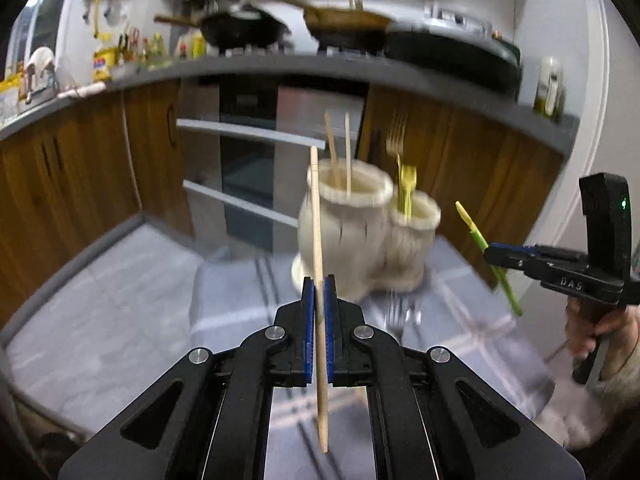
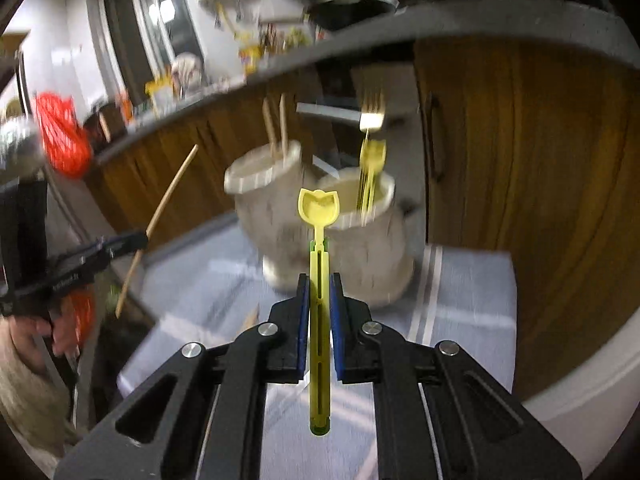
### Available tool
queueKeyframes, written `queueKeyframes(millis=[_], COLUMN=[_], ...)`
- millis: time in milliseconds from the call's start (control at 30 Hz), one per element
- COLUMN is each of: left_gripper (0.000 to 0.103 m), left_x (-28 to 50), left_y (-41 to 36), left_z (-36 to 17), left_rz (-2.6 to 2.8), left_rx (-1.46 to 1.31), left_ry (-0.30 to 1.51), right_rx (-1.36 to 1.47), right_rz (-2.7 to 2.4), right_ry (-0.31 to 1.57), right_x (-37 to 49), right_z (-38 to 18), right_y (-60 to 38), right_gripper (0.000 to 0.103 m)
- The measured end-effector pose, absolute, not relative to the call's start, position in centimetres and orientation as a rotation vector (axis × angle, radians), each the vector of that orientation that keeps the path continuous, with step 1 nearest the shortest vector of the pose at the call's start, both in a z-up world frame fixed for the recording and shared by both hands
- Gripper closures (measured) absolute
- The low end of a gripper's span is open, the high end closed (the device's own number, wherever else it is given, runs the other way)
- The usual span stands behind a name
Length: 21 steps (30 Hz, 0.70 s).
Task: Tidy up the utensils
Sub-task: 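Lift the chopstick toward the tall cup while the right tool lifts the yellow spoon toward the short cup, then drop the chopstick into the tall cup while the right tool drops the yellow spoon into the short cup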
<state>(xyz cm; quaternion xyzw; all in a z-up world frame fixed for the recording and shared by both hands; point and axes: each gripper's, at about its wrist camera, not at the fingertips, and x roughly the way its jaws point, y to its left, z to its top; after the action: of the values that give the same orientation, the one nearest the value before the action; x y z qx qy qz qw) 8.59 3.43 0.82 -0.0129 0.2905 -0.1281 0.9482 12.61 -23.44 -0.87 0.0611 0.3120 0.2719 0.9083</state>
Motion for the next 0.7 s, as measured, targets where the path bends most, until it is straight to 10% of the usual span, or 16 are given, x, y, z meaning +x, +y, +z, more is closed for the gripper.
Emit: queueKeyframes(millis=[700], left_gripper=[0.098], left_x=[20.8], left_y=[-0.2], left_z=[4.4], left_rz=[-0.278], left_rx=[-0.216], left_ry=[0.238], right_rx=[0.426], right_rz=[0.453], right_ry=[0.285], right_x=[22.1], right_z=[0.6], right_y=[-22.7], right_gripper=[0.093])
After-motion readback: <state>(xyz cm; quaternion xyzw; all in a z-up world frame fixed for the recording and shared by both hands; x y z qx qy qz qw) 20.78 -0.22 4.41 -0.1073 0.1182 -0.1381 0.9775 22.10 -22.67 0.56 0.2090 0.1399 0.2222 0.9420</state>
